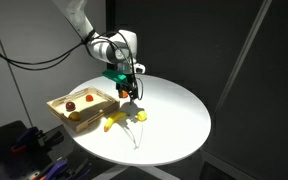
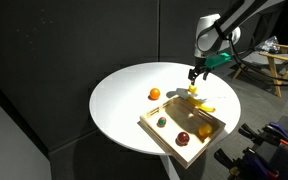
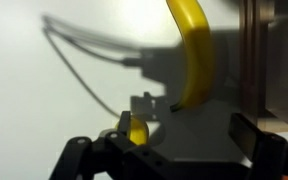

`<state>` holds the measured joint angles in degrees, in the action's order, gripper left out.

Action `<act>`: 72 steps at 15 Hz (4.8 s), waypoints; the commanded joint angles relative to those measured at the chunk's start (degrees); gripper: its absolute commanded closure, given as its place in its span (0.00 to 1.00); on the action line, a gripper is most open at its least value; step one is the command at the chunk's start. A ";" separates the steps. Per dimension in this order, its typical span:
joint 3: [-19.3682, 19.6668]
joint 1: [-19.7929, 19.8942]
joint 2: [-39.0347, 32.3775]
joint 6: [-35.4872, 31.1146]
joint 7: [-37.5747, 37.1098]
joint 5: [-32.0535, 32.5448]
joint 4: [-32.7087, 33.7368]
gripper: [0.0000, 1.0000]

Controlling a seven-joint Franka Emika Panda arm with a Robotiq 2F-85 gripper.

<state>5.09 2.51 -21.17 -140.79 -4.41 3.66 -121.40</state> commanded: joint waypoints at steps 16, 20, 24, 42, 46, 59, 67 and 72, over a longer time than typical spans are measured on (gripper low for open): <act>2.52 0.29 -3.50 2.89 -8.21 -0.64 4.93 0.00; 1.83 0.03 -3.17 2.07 -6.21 -0.18 3.67 0.00; 0.26 -0.25 -2.00 1.77 -3.07 -0.11 2.13 0.00; -5.71 -5.17 9.02 7.30 2.15 0.65 -7.47 0.00; -7.07 -7.02 10.91 8.06 1.14 0.92 -9.24 0.00; -11.04 -13.73 10.31 6.42 -6.61 2.61 -12.58 0.00; -11.90 -15.67 8.11 -2.38 -10.99 2.06 -14.18 0.00; -11.54 -15.88 5.43 -7.07 -11.75 1.66 -13.68 0.00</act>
<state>-6.60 -13.13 -14.72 -145.40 -14.58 5.18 -135.16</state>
